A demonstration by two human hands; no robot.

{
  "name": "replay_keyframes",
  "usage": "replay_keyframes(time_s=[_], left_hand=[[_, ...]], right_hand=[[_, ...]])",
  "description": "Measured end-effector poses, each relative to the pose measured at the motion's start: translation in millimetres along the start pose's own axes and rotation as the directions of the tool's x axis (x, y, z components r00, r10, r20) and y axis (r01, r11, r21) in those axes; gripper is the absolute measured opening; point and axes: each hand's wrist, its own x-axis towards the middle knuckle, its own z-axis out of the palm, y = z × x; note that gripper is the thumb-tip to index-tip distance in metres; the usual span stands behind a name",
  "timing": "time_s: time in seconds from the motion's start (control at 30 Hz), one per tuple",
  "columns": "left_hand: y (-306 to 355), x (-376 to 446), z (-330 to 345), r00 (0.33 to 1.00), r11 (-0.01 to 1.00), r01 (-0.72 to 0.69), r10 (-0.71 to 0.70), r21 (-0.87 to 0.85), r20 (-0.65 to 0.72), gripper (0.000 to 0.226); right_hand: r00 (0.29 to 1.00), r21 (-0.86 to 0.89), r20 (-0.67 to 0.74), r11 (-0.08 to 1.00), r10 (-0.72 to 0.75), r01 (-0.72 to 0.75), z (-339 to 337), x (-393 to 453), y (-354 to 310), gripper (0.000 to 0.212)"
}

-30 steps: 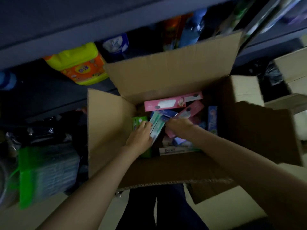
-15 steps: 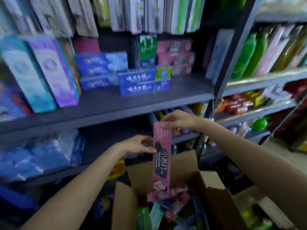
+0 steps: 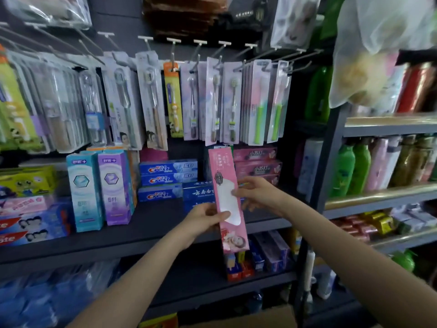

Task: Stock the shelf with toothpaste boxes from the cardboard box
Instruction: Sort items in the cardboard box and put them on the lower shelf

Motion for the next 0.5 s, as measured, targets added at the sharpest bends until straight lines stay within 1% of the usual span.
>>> replay_keyframes(time_s=[0.03,0.1,0.2,0.27,0.33,0.4,0.47,0.5], left_hand=[[5,8,9,1.0,0.999,-0.03,0.03,0.025,-0.007,0.024],[13,25,28,0.996,0.993,-0.082,0.084,0.082,-0.027,0.028],[22,50,54,0.986,0.96,-0.143,0.159,0.241,-0.05,0.034],[27,66,69,0.981,0.92,-0.16,0.189,0.356,-0.046,0.032],[34,80,77,0.972,0.848,-0.182,0.231,0.498,-0.037,0.03],[39,95,80,0.958,0.759,-0.197,0.283,0.62,-0.041,0.028],[44,107,79,0.937,0.712,-0.186,0.336,0.677,-0.096,0.024],[47,113,78,0.922,0.721,-0.186,0.363,0.667,-0.136,0.023]], right_hand=[[1.0,0.01,-0.028,1.0,-0.004,0.004,-9,2,0,0.027],[0.999,0.029,-0.044,1.0,0.002,-0.001,-34,5,0,0.03],[1.0,0.032,0.005,0.999,0.001,-0.001,-69,6,5,0.04],[0.999,-0.034,0.034,0.999,-0.032,0.033,-87,8,8,0.041],[0.998,-0.14,0.006,0.988,-0.066,0.066,-102,15,8,0.044],[0.989,-0.346,-0.07,0.933,-0.133,0.1,-113,27,10,0.049],[0.962,-0.625,-0.125,0.772,-0.244,0.115,-121,41,14,0.054],[0.945,-0.705,-0.147,0.701,-0.291,0.106,-123,47,17,0.057]])
